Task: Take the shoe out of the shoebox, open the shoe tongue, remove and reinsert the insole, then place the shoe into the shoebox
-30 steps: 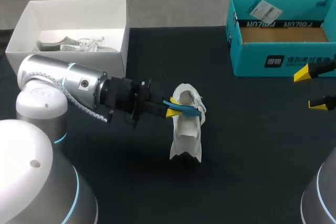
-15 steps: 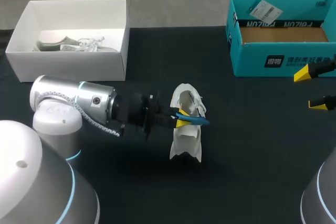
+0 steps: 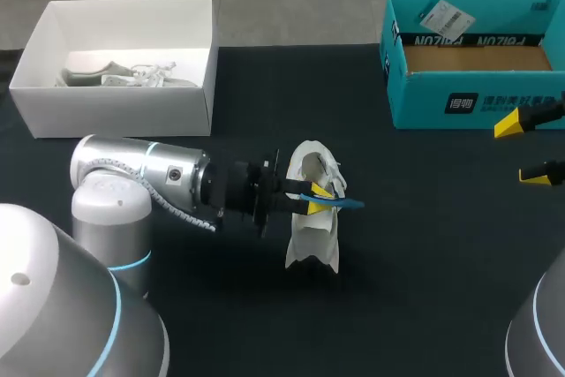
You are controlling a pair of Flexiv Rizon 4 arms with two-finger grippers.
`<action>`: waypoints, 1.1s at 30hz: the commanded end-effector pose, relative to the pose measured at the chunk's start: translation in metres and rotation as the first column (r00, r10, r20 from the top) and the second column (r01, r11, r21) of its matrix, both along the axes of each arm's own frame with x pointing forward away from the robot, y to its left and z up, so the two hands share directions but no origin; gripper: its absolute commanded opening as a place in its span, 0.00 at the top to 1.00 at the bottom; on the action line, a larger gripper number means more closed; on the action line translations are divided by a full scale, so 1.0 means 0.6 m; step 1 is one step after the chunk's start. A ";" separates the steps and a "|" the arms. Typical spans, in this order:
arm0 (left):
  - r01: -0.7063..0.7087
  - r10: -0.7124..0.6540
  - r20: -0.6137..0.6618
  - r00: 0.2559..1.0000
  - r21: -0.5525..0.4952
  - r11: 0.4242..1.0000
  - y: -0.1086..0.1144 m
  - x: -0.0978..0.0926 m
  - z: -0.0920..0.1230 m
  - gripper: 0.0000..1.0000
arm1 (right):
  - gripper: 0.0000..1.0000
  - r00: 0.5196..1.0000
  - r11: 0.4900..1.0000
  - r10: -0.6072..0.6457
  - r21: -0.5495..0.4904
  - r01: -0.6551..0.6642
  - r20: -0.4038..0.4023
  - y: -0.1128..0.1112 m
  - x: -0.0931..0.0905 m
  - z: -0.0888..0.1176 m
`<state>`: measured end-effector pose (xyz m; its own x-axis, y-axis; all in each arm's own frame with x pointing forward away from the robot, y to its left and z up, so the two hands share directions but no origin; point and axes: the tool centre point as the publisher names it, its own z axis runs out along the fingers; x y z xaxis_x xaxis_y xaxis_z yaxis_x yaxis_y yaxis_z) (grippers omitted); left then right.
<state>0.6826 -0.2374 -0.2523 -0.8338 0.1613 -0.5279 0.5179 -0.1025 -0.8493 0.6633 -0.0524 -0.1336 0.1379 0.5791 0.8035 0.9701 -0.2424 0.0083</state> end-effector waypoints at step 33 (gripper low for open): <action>-0.040 0.040 -0.012 0.999 0.045 0.998 0.042 0.005 -0.008 1.00 | 0.00 1.000 1.000 -0.003 -0.002 0.003 0.001 0.000 -0.003 -0.001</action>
<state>0.6888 -0.2113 -0.2510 -0.8408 0.1546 -0.5188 0.5184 -0.0461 -0.8539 0.6634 -0.0525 -0.1335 0.1377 0.5790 0.8036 0.9702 -0.2423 0.0083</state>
